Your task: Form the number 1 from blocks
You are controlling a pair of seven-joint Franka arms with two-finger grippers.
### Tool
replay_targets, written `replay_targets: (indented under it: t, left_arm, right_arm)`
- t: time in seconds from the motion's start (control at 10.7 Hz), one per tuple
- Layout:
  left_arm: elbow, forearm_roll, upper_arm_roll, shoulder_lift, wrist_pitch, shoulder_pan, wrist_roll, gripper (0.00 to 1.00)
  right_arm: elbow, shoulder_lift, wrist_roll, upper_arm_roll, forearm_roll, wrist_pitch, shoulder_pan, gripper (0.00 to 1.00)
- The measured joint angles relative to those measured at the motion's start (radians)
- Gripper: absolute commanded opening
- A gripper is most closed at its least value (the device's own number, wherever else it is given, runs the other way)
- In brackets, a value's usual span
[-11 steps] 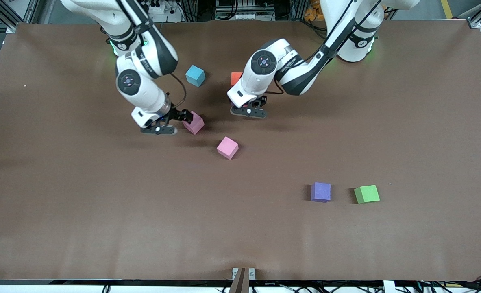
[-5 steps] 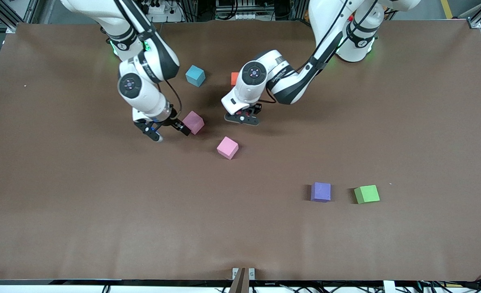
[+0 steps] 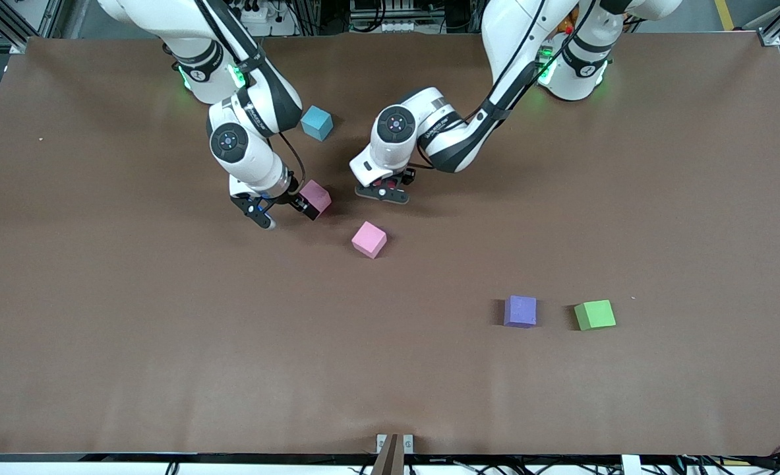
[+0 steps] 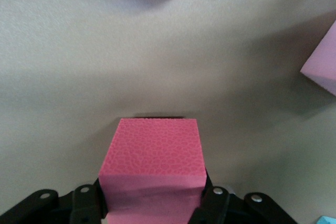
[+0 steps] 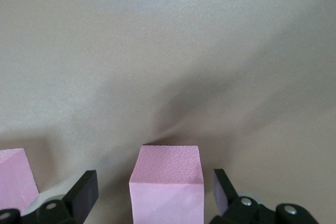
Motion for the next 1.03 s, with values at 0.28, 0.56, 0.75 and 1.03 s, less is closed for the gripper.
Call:
replay_targets:
  t: [0.28,0.56,0.75,1.03]
  left_arm:
    - [0.003,0.0,0.001,0.008,-0.002,-0.001,-0.046,0.0]
    - [0.003,0.0,0.001,0.01,-0.007,-0.008,-0.118,0.0]
    - [0.004,0.0,0.002,0.011,-0.009,-0.012,-0.129,0.0]
    - [0.004,0.0,0.003,0.011,-0.016,-0.027,-0.13,1.0]
  right_arm:
    - [-0.001,0.013,-0.012,0.002,0.0,-0.006,0.011,0.94]
    - [-0.003,0.038,-0.012,0.002,0.0,-0.006,0.041,0.89]
    - [-0.008,0.042,-0.028,0.002,-0.001,-0.007,0.051,0.69]
    - [-0.012,0.041,-0.052,0.002,-0.001,-0.007,0.052,0.47]
